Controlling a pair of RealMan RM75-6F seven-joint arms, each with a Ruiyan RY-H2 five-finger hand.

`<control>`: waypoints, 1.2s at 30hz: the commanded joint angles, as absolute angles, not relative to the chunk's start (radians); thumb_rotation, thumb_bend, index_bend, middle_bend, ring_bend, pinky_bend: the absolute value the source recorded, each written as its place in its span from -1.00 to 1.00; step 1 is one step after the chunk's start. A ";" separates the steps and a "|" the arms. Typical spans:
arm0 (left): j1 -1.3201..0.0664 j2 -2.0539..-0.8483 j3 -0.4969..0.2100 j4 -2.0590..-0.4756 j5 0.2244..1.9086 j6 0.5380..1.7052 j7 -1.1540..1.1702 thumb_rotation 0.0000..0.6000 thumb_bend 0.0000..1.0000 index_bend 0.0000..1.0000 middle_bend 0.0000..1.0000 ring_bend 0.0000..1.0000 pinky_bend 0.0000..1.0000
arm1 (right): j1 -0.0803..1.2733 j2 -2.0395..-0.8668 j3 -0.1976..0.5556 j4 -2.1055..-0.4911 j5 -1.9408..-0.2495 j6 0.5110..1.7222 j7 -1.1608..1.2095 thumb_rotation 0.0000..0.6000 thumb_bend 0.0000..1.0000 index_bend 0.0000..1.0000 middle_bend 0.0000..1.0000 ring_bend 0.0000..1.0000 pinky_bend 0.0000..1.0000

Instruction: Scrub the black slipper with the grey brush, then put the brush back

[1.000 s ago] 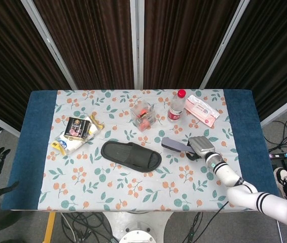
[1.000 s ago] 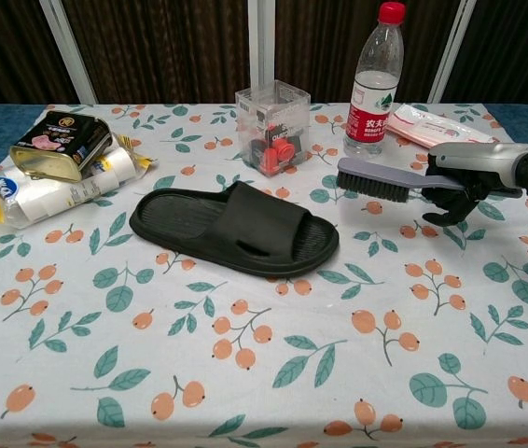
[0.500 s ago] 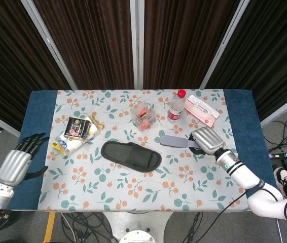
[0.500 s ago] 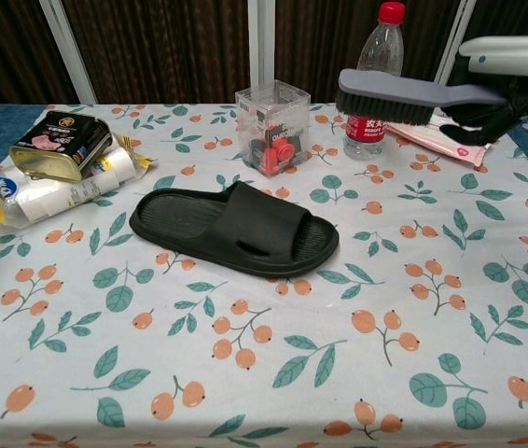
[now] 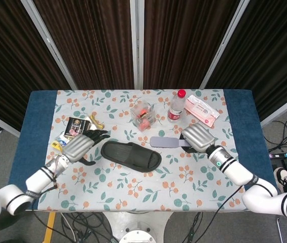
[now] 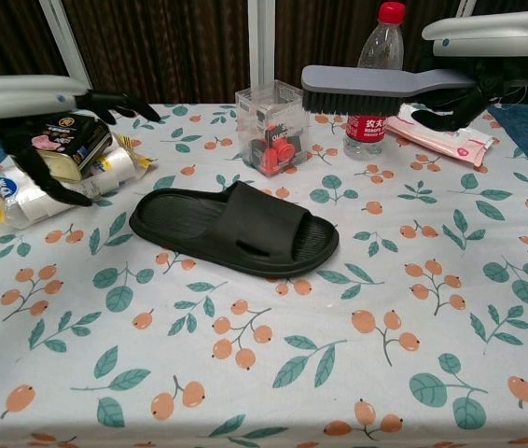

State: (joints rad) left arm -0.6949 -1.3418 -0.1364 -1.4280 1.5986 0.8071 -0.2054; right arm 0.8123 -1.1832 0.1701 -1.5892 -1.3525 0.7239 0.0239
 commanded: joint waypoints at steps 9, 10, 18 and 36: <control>-0.852 -1.571 -0.147 -1.173 1.401 0.587 -0.045 1.00 -0.59 -0.72 -0.74 -0.81 -0.69 | 0.840 -1.229 0.166 -1.556 -1.287 0.713 -0.051 1.00 -0.11 1.00 0.95 1.00 1.00; -0.856 -1.584 -0.148 -1.161 1.390 0.585 -0.040 1.00 -0.59 -0.72 -0.74 -0.81 -0.69 | 0.842 -1.232 0.165 -1.552 -1.285 0.712 -0.052 1.00 -0.11 1.00 0.95 1.00 1.00; -0.886 -1.619 -0.134 -1.126 1.336 0.535 -0.033 1.00 -0.59 -0.71 -0.69 -0.81 -0.68 | 0.844 -1.273 0.147 -1.517 -1.293 0.717 -0.046 1.00 -0.11 1.00 0.95 1.00 1.00; -0.884 -1.658 -0.116 -1.096 1.341 0.619 -0.055 1.00 -0.62 -0.22 -0.11 -0.43 -0.58 | 0.906 -1.547 0.117 -1.286 -1.326 0.721 -0.165 1.00 -0.11 1.00 0.95 1.00 1.00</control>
State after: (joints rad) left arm -0.8835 -1.6576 -0.1158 -1.0966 1.3411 0.6184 -0.0551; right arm 0.8965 -1.5183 0.1160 -1.3140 -1.3300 0.7145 -0.1446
